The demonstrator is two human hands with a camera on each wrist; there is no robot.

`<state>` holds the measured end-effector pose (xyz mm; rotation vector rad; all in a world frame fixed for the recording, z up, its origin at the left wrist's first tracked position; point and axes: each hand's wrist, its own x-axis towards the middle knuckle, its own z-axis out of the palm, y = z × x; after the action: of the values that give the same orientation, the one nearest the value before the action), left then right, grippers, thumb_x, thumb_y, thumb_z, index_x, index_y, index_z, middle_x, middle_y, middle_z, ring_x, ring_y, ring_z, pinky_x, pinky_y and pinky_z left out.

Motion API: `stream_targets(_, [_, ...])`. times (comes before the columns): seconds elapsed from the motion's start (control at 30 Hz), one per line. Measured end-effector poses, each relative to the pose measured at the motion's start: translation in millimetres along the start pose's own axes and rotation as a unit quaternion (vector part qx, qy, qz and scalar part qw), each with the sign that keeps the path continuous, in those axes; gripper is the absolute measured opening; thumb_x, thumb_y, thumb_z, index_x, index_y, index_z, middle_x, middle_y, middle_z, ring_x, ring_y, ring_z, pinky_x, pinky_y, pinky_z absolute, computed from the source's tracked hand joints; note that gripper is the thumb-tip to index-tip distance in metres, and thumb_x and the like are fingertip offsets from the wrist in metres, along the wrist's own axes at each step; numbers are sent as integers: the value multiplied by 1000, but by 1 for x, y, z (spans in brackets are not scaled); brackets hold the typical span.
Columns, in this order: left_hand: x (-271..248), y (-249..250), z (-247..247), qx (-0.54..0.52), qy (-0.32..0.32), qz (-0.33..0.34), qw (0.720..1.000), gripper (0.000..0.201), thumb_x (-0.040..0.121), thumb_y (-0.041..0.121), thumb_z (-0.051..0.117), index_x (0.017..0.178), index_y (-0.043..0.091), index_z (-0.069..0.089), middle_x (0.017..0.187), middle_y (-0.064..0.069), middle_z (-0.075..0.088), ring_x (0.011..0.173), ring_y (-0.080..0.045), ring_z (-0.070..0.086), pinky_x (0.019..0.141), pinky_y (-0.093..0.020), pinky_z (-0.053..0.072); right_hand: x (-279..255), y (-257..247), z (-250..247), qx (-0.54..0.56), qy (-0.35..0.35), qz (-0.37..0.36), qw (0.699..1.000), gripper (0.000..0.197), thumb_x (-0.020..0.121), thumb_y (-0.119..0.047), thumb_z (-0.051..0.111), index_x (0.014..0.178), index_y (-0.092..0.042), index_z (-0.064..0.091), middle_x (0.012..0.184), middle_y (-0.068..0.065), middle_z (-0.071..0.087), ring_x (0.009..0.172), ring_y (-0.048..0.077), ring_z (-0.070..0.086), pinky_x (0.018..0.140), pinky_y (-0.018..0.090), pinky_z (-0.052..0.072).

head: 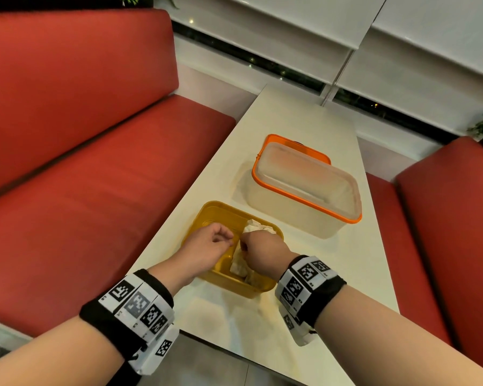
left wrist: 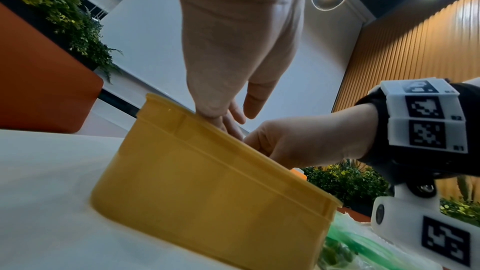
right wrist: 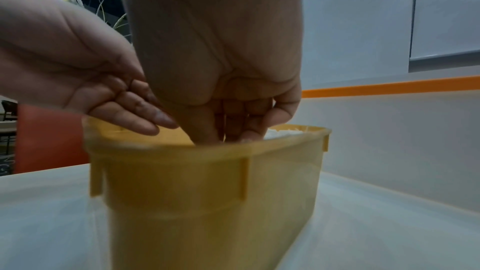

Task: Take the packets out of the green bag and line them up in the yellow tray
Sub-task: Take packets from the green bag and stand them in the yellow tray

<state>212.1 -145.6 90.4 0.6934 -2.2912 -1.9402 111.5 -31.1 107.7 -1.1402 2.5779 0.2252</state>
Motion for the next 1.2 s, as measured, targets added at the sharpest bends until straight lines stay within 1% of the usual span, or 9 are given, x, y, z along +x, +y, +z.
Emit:
stream_targets(0.2, [0,3,1,15,2,5,1000,13,89,15,59,87,27,60,99,-3,67,102,-19,62,95,-40,49,-12,6,-12,16,26,-1,1000,17,89,-13,49,101,-18,59,100,5,61,93,26,58,74,33,47])
stream_targets(0.37, [-2,10,9,38,-4,26,999,16,89,11,58,87,26,60,96,1,67,97,-15,62,86,-33,49,-45,32,-25,171,102,18,980,8,86,-28,61,89,-20,59,89,-1,63,83,19,57,69,30,46])
stream_targets(0.43, [-3,14,17,46,-14,34,998,15,89,11,60,86,26,59,93,3,66,95,-15,61,83,-30,48,-68,52,-26,233,152,31,960,7,85,-26,64,85,-20,62,80,-6,63,74,12,55,64,22,43])
stream_targets(0.53, [-3,18,31,46,-32,38,998,13,88,13,62,87,26,61,94,0,68,96,-16,63,88,-36,50,-104,89,-14,276,192,91,937,5,83,-23,66,80,-23,62,71,-12,60,65,1,52,56,10,36])
stream_targets(0.7, [-5,23,64,67,-67,35,995,14,88,14,61,89,27,62,95,3,67,96,-12,63,81,-27,51,-140,129,28,273,165,169,932,7,80,-26,68,80,-24,61,72,-10,61,70,11,56,59,19,39])
stream_targets(0.87, [-10,32,101,106,-110,60,986,13,89,13,59,92,25,63,98,4,67,94,-11,62,69,-13,44,-146,133,58,258,150,190,935,29,83,-37,64,108,-22,62,94,-9,60,83,12,54,72,25,42])
stream_targets(0.97, [-11,38,122,162,-140,81,973,16,89,16,57,94,30,63,103,7,63,98,-7,58,74,-13,43,-138,132,65,238,176,180,938,35,85,-35,58,118,-24,57,107,-4,64,94,17,58,76,27,44])
stream_targets(1.1, [-6,40,145,248,-160,102,950,12,85,23,63,92,32,63,125,8,53,117,-9,48,96,-22,39,-123,129,69,188,160,152,957,33,87,-33,54,118,-24,53,104,2,67,95,26,61,75,33,45])
stream_targets(1.2, [-5,38,158,308,-166,102,931,23,82,27,66,105,27,62,128,7,49,112,-10,47,88,-18,35,-114,128,73,212,153,169,950,29,85,-29,55,113,-21,53,100,2,68,94,27,61,73,33,44])
